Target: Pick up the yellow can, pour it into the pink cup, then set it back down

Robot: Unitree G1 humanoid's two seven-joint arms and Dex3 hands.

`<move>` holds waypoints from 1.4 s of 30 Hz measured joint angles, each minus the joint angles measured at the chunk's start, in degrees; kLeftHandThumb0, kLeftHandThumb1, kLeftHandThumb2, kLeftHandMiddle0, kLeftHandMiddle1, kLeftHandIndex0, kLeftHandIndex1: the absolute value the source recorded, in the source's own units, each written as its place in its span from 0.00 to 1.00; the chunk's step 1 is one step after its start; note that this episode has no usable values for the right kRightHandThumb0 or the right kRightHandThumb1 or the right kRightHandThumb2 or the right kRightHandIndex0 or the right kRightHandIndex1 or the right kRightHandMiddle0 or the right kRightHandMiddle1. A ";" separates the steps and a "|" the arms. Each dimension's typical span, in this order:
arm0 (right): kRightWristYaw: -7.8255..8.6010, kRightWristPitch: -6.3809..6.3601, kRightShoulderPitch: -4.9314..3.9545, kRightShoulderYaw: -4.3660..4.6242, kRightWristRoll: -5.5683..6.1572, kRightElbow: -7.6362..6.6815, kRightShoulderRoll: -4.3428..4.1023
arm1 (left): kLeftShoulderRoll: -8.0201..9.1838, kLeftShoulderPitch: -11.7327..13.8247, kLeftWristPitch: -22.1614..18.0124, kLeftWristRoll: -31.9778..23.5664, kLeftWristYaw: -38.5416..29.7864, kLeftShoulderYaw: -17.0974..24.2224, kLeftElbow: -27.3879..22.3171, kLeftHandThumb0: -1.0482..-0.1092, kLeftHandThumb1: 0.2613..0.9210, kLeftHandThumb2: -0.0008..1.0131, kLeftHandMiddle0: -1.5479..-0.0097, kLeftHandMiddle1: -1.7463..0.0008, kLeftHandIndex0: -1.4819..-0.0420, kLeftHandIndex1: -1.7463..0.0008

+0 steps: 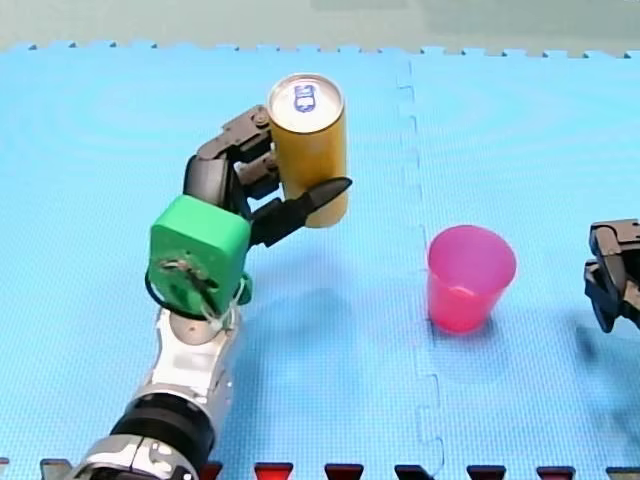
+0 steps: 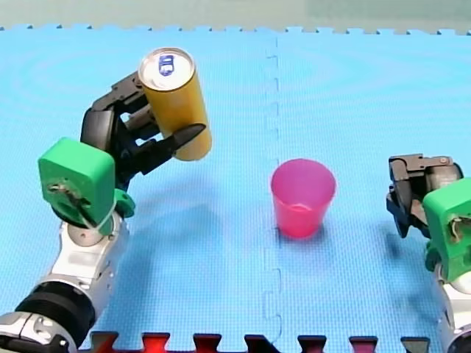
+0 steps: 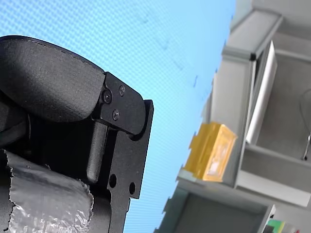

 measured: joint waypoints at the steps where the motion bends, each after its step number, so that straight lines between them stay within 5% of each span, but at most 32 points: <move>1: 0.00 0.03 0.00 -0.02 0.04 -0.04 0.00 | -0.08 0.65 0.28 -0.13 -0.78 0.64 -0.42 0.70 0.81 0.00 0.13 0.99 0.19 1.00; 11: 0.76 0.30 0.03 -0.34 0.61 -0.36 -0.15 | 0.30 5.15 -1.46 6.80 4.17 2.30 0.26 0.71 0.81 0.00 0.13 1.00 0.19 1.00; 42: 3.34 0.48 1.23 -1.47 1.74 -1.17 -2.07 | -0.12 4.90 -3.14 14.78 10.24 1.16 9.00 0.73 0.83 0.00 0.15 1.00 0.19 1.00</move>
